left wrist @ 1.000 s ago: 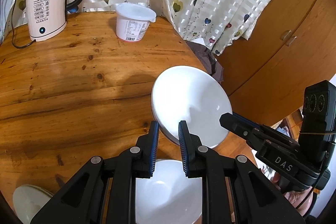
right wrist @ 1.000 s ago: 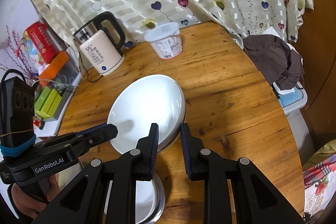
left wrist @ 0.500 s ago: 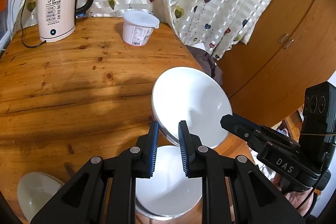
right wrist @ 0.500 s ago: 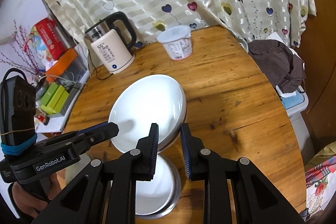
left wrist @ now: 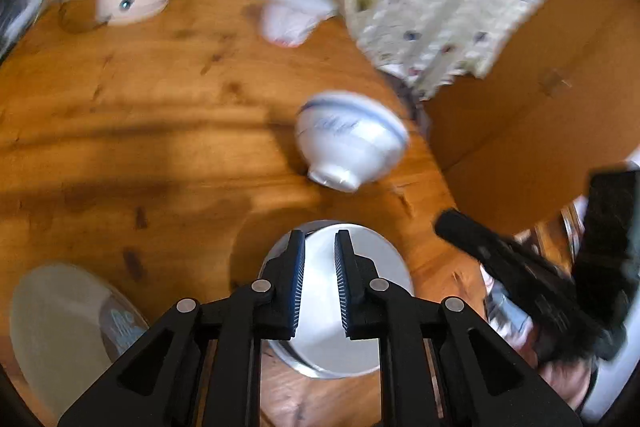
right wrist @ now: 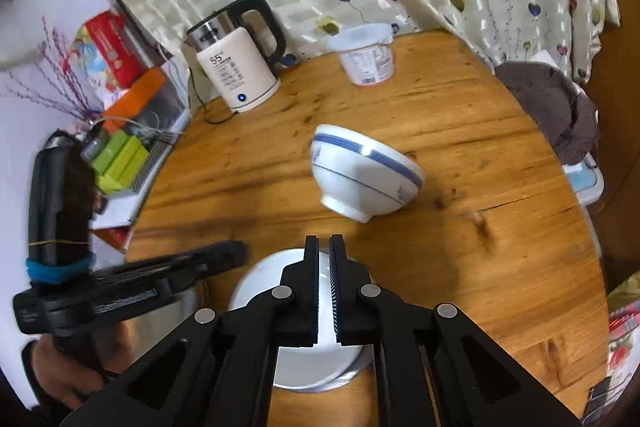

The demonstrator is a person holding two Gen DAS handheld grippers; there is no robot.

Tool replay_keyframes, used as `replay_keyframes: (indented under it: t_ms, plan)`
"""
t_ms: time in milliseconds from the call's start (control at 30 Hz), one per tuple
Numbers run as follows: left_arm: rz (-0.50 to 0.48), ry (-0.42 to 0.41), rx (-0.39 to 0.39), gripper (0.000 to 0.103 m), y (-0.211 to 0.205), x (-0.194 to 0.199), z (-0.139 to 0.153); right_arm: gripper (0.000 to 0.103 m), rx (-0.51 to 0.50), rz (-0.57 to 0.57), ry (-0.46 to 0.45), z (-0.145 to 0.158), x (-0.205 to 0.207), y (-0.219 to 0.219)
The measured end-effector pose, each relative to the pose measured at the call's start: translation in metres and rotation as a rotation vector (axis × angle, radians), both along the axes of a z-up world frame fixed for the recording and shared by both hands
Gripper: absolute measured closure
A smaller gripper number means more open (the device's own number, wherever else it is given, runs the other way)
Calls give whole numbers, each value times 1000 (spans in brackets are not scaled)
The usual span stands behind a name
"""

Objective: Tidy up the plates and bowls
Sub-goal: 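Lift the blue-rimmed white bowl with the right gripper, then lower the blue-rimmed bowl into the steel bowl with the right gripper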

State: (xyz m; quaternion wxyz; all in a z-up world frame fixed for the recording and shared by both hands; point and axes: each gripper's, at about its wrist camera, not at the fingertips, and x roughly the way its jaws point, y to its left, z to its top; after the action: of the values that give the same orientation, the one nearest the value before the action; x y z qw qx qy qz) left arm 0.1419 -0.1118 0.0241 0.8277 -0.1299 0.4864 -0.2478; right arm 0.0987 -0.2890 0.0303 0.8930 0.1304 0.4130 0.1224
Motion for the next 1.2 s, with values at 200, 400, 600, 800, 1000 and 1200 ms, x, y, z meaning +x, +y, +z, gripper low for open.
replay_keyframes:
  t_ms: [200, 400, 600, 800, 1000, 1200]
  plan:
    - [23, 10, -14, 89, 4, 21, 2, 74, 101, -57, 64, -26, 22, -28]
    - [67, 61, -5, 85, -3, 51, -16, 52, 106, -73, 82, -29, 46, -36]
    - [70, 117, -39, 81, -12, 68, -33, 52, 88, -155, 134, -47, 65, -51]
    - [54, 109, -43, 74, -19, 73, -32, 70, 74, -159, 185, -64, 76, -59]
    - [57, 98, -69, 66, -17, 74, -27, 96, 77, -162, 218, -73, 82, -61]
    - [37, 98, -87, 61, -23, 72, -22, 97, 59, -171, 210, -72, 82, -59]
